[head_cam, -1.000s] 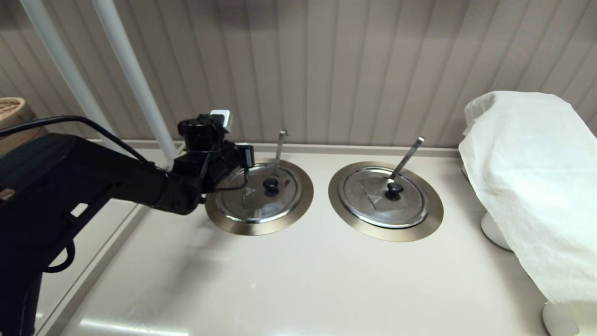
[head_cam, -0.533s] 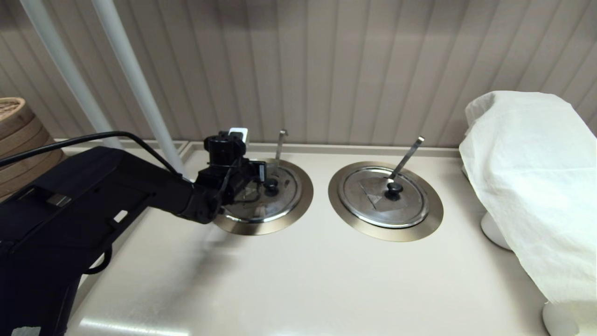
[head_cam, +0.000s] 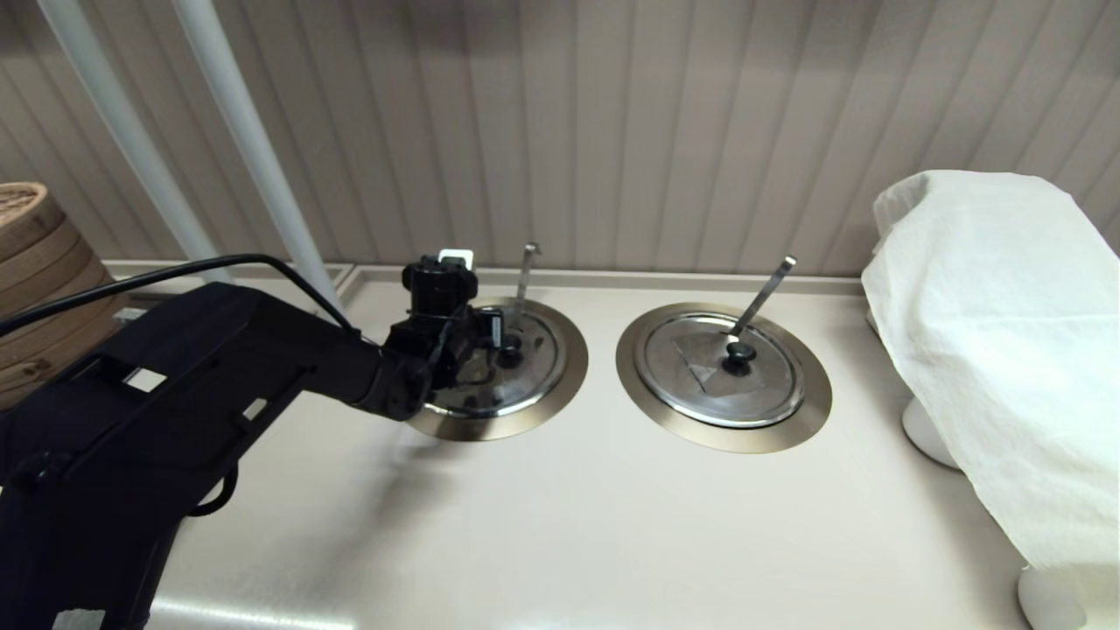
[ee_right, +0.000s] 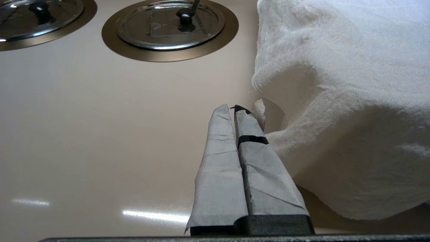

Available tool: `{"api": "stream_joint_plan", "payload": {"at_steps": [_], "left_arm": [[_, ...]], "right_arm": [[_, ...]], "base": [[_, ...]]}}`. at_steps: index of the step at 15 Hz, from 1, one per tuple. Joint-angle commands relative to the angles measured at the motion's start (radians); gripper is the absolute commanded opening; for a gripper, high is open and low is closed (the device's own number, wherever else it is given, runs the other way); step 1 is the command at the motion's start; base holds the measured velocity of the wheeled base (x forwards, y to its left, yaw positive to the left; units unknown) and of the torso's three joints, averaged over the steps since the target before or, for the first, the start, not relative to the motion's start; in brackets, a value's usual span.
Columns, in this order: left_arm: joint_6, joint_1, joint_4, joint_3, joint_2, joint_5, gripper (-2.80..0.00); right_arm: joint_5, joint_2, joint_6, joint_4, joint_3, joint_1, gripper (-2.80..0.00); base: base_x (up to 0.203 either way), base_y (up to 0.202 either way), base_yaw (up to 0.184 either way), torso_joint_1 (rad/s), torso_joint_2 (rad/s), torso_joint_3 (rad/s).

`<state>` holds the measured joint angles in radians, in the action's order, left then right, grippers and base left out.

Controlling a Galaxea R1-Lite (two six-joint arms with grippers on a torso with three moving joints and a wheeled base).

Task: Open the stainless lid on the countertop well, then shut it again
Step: Open the lid

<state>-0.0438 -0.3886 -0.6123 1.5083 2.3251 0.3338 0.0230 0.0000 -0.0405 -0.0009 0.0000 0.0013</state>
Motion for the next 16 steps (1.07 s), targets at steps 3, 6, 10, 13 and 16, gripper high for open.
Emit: {"api": "stream_joint_plan", "payload": {"at_steps": [3, 6, 10, 13, 16], "left_arm": [[-0.017, -0.006, -0.005, -0.008, -0.001, -0.002, 0.00], [-0.031, -0.022, -0.090, -0.001, 0.043, 0.013, 0.00], [-0.030, -0.054, -0.270, -0.009, 0.097, 0.083, 0.00], [-0.028, -0.077, -0.270, -0.029, 0.104, 0.113, 0.00], [-0.031, -0.096, -0.270, -0.097, 0.097, 0.101, 0.00]], "right_arm": [[0.000, 0.000, -0.001, -0.001, 0.000, 0.000, -2.80], [0.000, 0.000, -0.001, -0.001, 0.000, 0.000, -2.80], [0.000, 0.000, -0.001, -0.001, 0.000, 0.000, -2.80], [0.000, 0.000, -0.001, -0.001, 0.000, 0.000, -2.80], [0.002, 0.000, -0.001, -0.001, 0.000, 0.000, -2.80]], "base": [[0.000, 0.000, 0.000, 0.000, 0.00, 0.000], [0.000, 0.000, 0.000, 0.000, 0.00, 0.000], [0.000, 0.000, 0.000, 0.000, 0.00, 0.000], [0.000, 0.000, 0.000, 0.000, 0.00, 0.000], [0.000, 0.000, 0.000, 0.000, 0.00, 0.000]]}}
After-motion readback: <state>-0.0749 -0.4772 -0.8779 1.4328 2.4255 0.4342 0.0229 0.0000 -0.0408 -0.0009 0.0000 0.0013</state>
